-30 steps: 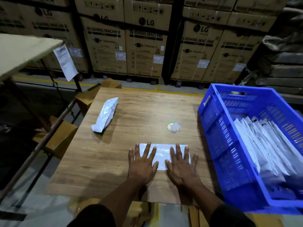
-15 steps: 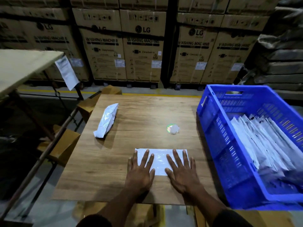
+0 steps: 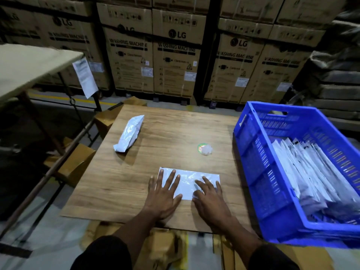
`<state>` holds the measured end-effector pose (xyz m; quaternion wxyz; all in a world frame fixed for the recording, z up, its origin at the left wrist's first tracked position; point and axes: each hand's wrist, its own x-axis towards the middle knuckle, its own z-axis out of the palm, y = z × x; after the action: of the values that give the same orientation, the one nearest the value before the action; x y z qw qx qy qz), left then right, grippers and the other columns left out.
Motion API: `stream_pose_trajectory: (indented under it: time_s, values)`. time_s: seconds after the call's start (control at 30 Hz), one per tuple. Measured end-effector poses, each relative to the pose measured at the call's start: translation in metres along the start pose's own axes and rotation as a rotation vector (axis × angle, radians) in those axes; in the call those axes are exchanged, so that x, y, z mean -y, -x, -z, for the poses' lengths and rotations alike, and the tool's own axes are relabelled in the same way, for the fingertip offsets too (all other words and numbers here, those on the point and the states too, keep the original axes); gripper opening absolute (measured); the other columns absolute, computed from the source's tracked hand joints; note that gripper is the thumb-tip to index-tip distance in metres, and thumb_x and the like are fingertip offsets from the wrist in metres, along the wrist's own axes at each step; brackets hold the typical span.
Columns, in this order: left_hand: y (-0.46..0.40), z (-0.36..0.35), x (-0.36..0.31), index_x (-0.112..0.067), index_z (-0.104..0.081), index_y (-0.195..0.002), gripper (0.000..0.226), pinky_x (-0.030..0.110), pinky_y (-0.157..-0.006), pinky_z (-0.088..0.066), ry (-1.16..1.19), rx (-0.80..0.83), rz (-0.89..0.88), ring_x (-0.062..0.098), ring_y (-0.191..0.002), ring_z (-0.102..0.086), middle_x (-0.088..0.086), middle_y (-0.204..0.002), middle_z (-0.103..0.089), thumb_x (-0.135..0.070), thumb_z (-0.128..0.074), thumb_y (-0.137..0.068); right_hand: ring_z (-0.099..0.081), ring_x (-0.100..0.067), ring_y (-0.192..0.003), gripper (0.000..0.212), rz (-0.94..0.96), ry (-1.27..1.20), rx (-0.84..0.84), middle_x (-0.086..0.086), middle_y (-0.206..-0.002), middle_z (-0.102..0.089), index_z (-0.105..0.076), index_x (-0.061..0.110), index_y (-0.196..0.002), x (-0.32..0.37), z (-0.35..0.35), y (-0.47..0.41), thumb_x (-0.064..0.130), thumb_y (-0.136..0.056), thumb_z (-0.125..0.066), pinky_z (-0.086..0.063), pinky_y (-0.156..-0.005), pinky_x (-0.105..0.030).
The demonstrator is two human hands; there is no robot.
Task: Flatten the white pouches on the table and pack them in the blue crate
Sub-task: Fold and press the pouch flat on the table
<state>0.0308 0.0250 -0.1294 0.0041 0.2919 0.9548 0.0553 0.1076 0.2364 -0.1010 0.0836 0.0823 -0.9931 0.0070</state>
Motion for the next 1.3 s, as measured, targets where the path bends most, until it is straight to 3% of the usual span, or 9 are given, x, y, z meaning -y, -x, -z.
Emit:
stream_pose_trajectory:
  time_s: [0.13, 0.27, 0.4, 0.53, 0.63, 0.73, 0.87, 1.07, 1.3]
  values:
    - [0.009, 0.006, -0.007, -0.014, -0.04, -0.154, 0.077, 0.062, -0.114, -0.018, -0.013, -0.003, -0.094, 0.037, -0.152, -0.023, 0.006, -0.166, -0.026, -0.064, -0.038, -0.095, -0.05, -0.027, -0.134, 0.007, -0.037, -0.034, -0.047, 0.001, -0.128, -0.064, -0.065, 0.024, -0.089, 0.001, -0.004, -0.006, 0.026, -0.083, -0.07, -0.045, -0.099, -0.062]
    - [0.008, 0.012, -0.01, -0.007, -0.052, -0.145, 0.073, 0.055, -0.115, -0.022, -0.041, 0.028, -0.096, 0.032, -0.145, -0.041, 0.009, -0.155, -0.047, -0.055, -0.038, -0.092, -0.048, -0.025, -0.135, 0.01, -0.042, -0.116, -0.061, 0.003, -0.131, -0.061, -0.062, 0.023, -0.097, 0.002, -0.002, -0.011, 0.029, -0.09, -0.058, -0.041, -0.105, -0.057]
    - [0.003, 0.019, -0.006, -0.011, -0.07, -0.123, 0.056, 0.057, -0.11, -0.026, -0.106, 0.015, -0.072, 0.032, -0.127, -0.06, 0.008, -0.133, -0.066, -0.017, -0.034, -0.08, -0.039, -0.026, -0.142, 0.019, 0.002, -0.154, -0.06, 0.001, -0.142, -0.052, -0.059, 0.024, -0.108, 0.006, 0.011, -0.008, 0.032, -0.094, -0.049, -0.037, -0.106, -0.055]
    - [-0.002, 0.029, 0.0, -0.016, -0.074, -0.11, 0.045, 0.061, -0.108, -0.023, -0.18, -0.134, -0.028, 0.033, -0.123, -0.062, 0.005, -0.123, -0.071, -0.015, -0.041, -0.079, -0.029, -0.035, -0.148, 0.028, 0.427, 0.003, -0.22, 0.01, -0.149, -0.049, -0.065, 0.028, -0.121, 0.015, 0.035, 0.006, 0.031, -0.099, -0.048, -0.023, -0.109, -0.072]
    - [-0.006, 0.039, 0.0, -0.017, -0.073, -0.107, 0.042, 0.067, -0.107, -0.021, -0.199, -0.153, 0.006, 0.035, -0.129, -0.058, 0.004, -0.123, -0.071, -0.009, -0.074, -0.065, -0.029, -0.035, -0.148, 0.02, 0.599, 0.076, -0.205, 0.013, -0.134, -0.062, -0.07, 0.03, -0.095, 0.005, 0.028, 0.006, 0.03, -0.101, -0.051, -0.021, -0.106, -0.076]
    - [-0.006, 0.045, -0.002, -0.018, -0.071, -0.105, 0.05, 0.076, -0.103, -0.029, -0.174, -0.113, 0.03, 0.035, -0.135, -0.052, 0.002, -0.126, -0.07, -0.005, -0.08, -0.058, -0.056, -0.036, -0.127, 0.016, 0.514, 0.086, -0.119, 0.009, -0.12, -0.067, -0.065, 0.028, -0.082, -0.008, 0.016, -0.011, 0.025, -0.095, -0.055, -0.043, -0.1, -0.057]
    - [-0.002, 0.065, -0.004, -0.016, -0.057, -0.139, 0.058, 0.073, -0.115, -0.013, -0.155, -0.295, 0.115, 0.037, -0.151, -0.026, 0.013, -0.159, -0.039, -0.023, -0.066, -0.082, -0.066, -0.025, -0.079, 0.014, 0.321, -0.175, -0.071, 0.006, -0.089, -0.067, -0.068, 0.023, -0.078, -0.003, 0.053, -0.037, 0.034, -0.084, -0.061, -0.052, -0.057, -0.033]
    - [0.014, 0.062, 0.001, -0.011, -0.034, -0.157, 0.067, 0.066, -0.117, -0.02, -0.021, -0.49, -0.041, 0.036, -0.154, -0.018, 0.016, -0.167, -0.017, -0.027, -0.052, -0.094, -0.071, -0.004, -0.078, 0.041, 0.032, -0.779, 0.183, 0.014, -0.084, -0.076, -0.081, 0.024, -0.084, -0.021, 0.093, -0.069, 0.001, -0.069, -0.049, -0.055, -0.074, -0.025]
    - [0.022, 0.014, 0.001, -0.023, -0.056, -0.143, 0.065, 0.062, -0.097, -0.049, -0.05, -0.01, -0.037, 0.027, -0.143, -0.034, 0.004, -0.157, -0.045, -0.06, -0.043, -0.091, -0.069, -0.01, -0.096, 0.038, -0.145, -0.566, 0.581, 0.005, -0.095, -0.076, -0.074, 0.034, -0.076, -0.041, 0.082, -0.081, 0.002, -0.075, -0.053, -0.05, -0.086, -0.029]
